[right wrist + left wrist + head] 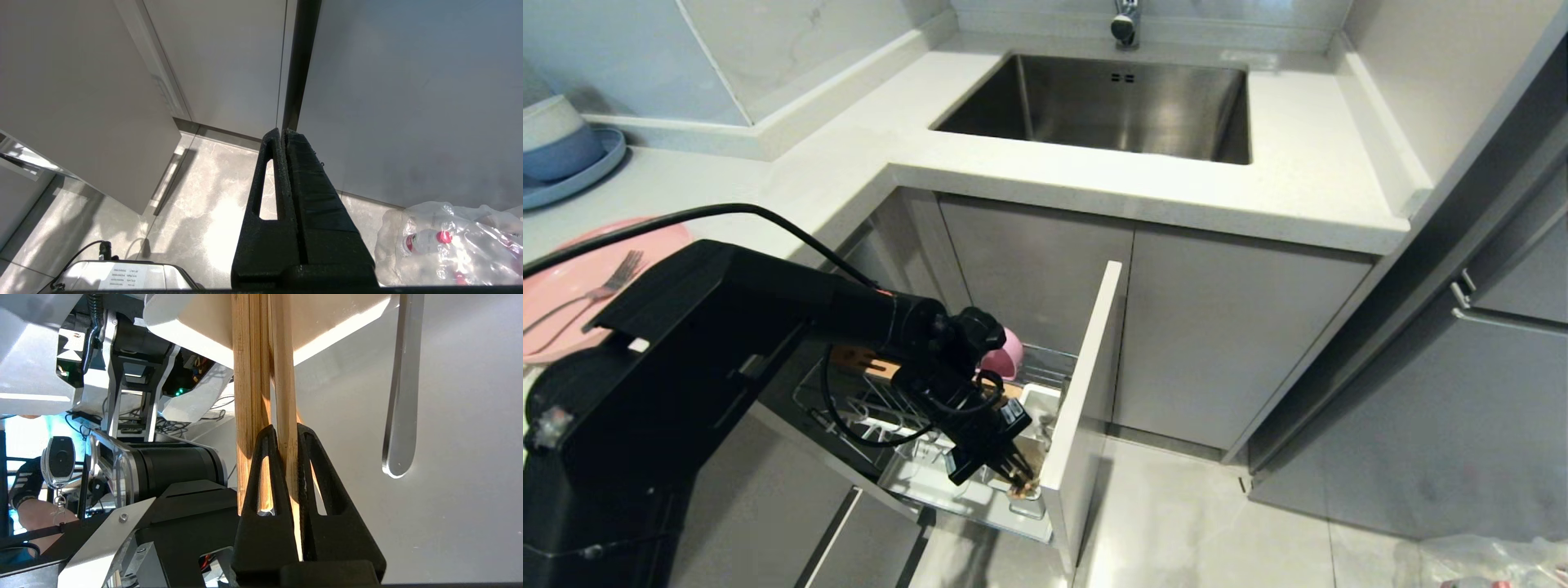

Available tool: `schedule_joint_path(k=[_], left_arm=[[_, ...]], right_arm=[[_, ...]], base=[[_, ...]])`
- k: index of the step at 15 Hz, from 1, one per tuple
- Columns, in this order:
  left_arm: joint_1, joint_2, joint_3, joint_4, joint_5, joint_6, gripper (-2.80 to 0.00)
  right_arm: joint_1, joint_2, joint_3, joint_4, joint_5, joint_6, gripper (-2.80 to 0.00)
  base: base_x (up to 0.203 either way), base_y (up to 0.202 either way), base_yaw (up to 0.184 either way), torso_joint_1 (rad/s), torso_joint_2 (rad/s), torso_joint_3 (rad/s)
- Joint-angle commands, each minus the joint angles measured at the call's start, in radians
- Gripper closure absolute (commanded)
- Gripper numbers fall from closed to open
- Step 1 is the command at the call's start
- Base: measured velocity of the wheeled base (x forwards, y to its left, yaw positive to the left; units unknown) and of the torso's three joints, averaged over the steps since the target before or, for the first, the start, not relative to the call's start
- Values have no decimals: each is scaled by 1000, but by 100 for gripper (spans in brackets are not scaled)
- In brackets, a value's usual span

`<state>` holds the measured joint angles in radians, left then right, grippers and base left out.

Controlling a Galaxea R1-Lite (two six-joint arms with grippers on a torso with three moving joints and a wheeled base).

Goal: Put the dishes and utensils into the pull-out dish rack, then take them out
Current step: Pick up the chopsticks and place it in the cupboard, then pick up the fork and place it in the cupboard

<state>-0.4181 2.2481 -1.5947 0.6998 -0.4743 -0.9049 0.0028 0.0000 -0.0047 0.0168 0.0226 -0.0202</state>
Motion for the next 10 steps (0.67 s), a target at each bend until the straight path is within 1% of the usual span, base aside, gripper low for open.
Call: schedule_joint_path(k=[1,2,7,10], left_arm=[[0,2,1,4,-3,-5,0],[0,2,-1,4,-3,-5,-280],[1,-5,-1,4,-1,-18,-280],[9,-65,-17,6,7,-20,-280]], right_arm=[[0,0,0,0,0,0,0],[0,0,0,0,0,-1,0],[0,0,0,0,0,-1,0],[0,0,0,0,0,-1,0]], base=[[0,0,0,0,0,0],[0,0,0,0,0,0],[0,0,0,0,0,0],[0,0,0,0,0,0]])
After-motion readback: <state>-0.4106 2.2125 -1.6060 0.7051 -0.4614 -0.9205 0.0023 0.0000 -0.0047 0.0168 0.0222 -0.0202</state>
